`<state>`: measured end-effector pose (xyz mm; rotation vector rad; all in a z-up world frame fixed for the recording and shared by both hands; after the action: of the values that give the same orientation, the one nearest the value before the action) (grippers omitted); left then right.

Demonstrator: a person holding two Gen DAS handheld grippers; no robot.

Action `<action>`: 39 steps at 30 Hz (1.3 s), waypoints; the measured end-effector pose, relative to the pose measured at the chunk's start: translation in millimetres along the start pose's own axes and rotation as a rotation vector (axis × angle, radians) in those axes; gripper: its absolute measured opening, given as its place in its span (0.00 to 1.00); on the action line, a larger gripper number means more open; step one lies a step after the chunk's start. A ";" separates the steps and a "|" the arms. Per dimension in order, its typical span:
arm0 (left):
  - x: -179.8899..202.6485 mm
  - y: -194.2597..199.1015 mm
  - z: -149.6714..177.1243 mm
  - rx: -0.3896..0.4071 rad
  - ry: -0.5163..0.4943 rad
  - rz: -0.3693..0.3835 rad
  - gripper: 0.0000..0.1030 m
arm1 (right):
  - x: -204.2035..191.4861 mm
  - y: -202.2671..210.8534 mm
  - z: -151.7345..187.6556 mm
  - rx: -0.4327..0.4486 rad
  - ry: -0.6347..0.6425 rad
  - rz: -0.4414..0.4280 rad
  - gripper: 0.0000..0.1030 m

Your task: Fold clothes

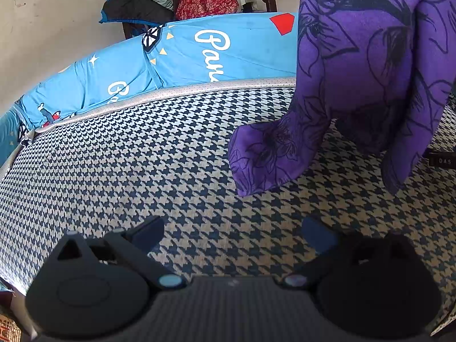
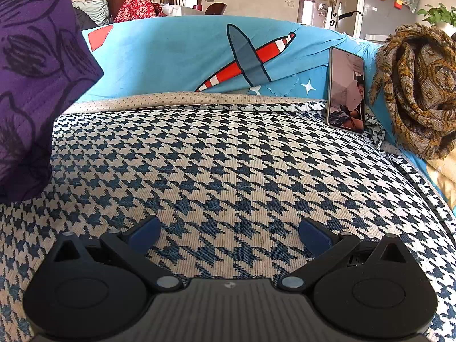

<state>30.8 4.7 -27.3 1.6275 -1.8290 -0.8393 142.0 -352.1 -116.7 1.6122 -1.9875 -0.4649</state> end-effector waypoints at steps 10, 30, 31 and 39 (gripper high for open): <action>1.4 -3.8 0.0 -0.012 -0.003 0.001 1.00 | 0.0 0.1 -0.2 0.000 0.000 0.000 1.00; -3.0 -9.6 8.2 -0.042 0.026 0.011 1.00 | -0.2 0.7 -0.8 -0.001 0.000 0.000 1.00; -3.6 -9.6 8.5 -0.043 0.030 0.013 1.00 | -0.2 0.8 -0.8 -0.001 0.000 0.000 1.00; -0.5 -10.1 8.3 -0.049 0.019 0.005 1.00 | 0.0 1.0 -1.3 -0.001 0.000 0.000 1.00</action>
<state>31.3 5.2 -40.3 1.5944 -1.7846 -0.8570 142.0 -351.7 -115.1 1.6113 -1.9869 -0.4654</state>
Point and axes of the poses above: each gripper's, at about its wrist camera, not at the fingertips, and y roughly against the way its jaws point, x to its right, z to its underside, the point moved 4 cm from there along -y, roughly the way its jaws point, and after that the axes turned 10 degrees about z, right-handed, at the moved point
